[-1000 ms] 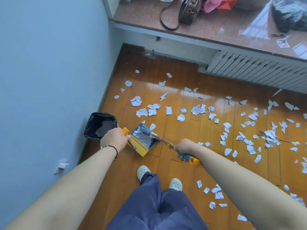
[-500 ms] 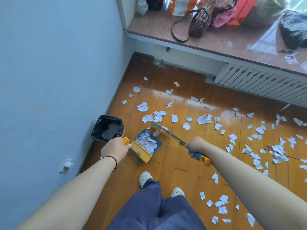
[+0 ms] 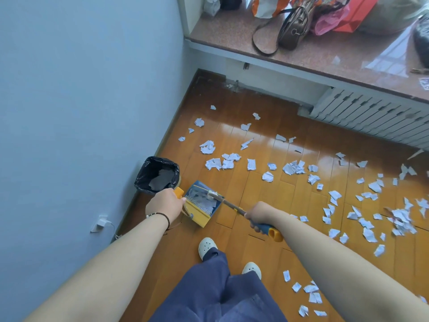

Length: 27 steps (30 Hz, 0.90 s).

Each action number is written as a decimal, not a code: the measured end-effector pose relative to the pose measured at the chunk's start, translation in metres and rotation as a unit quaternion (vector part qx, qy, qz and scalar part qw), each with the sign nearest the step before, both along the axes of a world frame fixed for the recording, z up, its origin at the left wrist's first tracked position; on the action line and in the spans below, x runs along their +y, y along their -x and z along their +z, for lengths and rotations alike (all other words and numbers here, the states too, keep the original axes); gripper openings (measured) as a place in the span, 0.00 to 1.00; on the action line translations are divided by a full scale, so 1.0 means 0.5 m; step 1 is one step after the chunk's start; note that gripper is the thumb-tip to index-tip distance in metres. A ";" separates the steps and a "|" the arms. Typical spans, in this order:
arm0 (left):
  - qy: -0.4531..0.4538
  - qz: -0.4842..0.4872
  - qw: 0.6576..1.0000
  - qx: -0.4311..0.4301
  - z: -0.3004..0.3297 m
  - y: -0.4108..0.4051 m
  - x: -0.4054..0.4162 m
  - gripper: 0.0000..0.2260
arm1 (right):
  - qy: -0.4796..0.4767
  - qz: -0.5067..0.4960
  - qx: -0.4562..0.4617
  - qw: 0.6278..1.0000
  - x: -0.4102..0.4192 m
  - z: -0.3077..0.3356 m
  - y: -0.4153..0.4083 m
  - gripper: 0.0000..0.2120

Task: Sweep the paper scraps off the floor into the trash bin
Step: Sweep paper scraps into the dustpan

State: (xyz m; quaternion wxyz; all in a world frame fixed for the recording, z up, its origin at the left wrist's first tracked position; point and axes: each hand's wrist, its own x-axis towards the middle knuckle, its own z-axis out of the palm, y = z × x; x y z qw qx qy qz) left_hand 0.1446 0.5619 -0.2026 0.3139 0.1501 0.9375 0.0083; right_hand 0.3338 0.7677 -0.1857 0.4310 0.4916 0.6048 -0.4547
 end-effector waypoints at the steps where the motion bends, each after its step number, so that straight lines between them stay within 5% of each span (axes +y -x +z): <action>1: 0.001 -0.001 1.000 0.001 0.000 0.002 0.003 0.14 | 0.003 -0.012 0.007 1.000 0.016 0.005 -0.009 0.11; 15: 0.005 -0.016 1.000 -0.010 0.006 0.026 0.002 0.15 | -0.044 -0.054 0.048 0.996 0.079 0.024 0.041 0.11; 23: 0.013 -0.021 0.999 -0.020 -0.002 0.044 -0.003 0.15 | -0.007 -0.050 0.010 0.999 0.019 -0.032 0.066 0.08; 27: 0.007 -0.020 0.999 -0.038 -0.012 0.045 -0.001 0.15 | 0.043 -0.133 -0.001 0.990 -0.030 -0.045 0.043 0.07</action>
